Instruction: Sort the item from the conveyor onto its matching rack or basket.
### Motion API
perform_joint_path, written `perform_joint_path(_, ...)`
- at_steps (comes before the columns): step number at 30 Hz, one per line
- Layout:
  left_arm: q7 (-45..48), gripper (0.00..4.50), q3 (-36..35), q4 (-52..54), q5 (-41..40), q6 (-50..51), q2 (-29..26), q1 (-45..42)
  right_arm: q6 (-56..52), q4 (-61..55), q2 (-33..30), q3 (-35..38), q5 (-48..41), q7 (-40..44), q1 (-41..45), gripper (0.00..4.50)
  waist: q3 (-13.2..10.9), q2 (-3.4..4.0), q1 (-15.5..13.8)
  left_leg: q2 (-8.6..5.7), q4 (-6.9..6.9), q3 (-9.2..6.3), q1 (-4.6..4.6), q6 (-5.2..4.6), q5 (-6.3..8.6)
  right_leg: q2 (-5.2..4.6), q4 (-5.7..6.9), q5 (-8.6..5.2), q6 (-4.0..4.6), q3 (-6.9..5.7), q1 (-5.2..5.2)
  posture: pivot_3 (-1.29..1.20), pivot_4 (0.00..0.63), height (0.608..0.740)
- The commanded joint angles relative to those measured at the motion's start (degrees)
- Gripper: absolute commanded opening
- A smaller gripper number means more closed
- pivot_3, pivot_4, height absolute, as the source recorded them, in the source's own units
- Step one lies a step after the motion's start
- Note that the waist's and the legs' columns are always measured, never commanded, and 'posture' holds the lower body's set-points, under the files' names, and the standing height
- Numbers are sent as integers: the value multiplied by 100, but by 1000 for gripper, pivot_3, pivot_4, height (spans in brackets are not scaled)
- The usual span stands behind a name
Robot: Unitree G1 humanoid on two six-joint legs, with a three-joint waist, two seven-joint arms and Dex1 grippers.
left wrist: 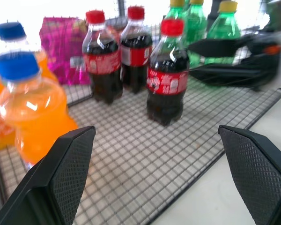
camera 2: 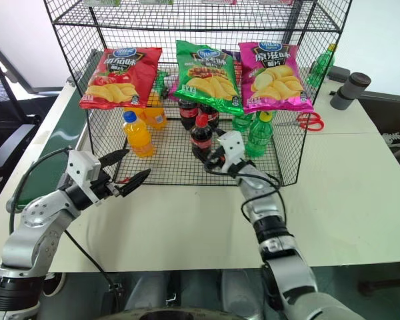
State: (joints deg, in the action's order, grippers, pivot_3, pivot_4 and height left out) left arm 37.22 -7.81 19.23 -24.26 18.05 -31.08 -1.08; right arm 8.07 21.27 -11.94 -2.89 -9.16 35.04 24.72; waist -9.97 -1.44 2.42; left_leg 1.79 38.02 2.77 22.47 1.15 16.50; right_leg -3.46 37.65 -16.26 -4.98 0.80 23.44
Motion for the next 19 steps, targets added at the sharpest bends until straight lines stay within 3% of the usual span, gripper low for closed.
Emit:
perform_joint_path(1,22,4500,-103,201,-54,72,-90,1,-695,-1287,-431,127,-435,392,-381,4461,0,0,4,1,-1,-1,-1,0,0,0,0,0,0,0,0,0,150,740)
perform_joint_path(7,174,4500,-200,105,-78,94,-257,23,-1789,-2822,-1775,922,-1282,1049,-1338,4461,0,3,-29,1,-2,-1,-5,0,0,2,0,-1,1,0,-3,0,150,740)
perform_joint_path(12,437,4500,-415,-6,-172,158,-507,163,-2422,-3242,-2894,1819,-1744,1508,-2007,4461,0,3,-93,1,-2,-1,-6,-1,0,1,-14,-1,2,-1,-11,0,150,740)
perform_joint_path(19,739,4500,-582,-159,-206,85,-705,304,-2534,-3271,-3183,2205,-1892,1654,-2418,4461,1,3,-150,2,-2,1,-8,-3,0,7,-17,-2,4,1,-13,0,150,740)
